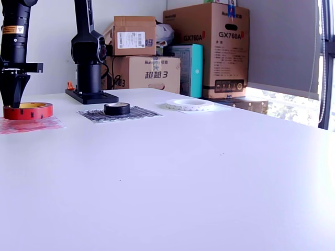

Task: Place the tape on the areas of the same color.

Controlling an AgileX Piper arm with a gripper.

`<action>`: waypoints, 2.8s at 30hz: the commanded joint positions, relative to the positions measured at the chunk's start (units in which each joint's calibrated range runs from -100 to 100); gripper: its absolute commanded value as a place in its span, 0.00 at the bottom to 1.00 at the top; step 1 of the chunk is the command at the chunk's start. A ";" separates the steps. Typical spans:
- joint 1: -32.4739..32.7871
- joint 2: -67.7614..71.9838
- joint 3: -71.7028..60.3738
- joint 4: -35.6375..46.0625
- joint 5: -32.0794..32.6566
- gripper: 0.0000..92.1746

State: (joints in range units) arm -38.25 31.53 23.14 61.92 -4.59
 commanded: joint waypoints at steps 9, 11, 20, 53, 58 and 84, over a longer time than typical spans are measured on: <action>-0.01 0.56 0.35 0.24 0.18 0.00; -0.01 0.56 0.35 0.24 0.18 0.01; -0.01 0.56 0.35 0.24 0.18 0.32; 13.96 -24.60 0.17 1.09 -6.70 0.34; 24.77 -29.37 0.08 1.09 -6.78 0.34; 46.32 -51.54 9.44 -7.40 -14.39 0.00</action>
State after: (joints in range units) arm 8.72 -14.08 26.13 61.35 -13.88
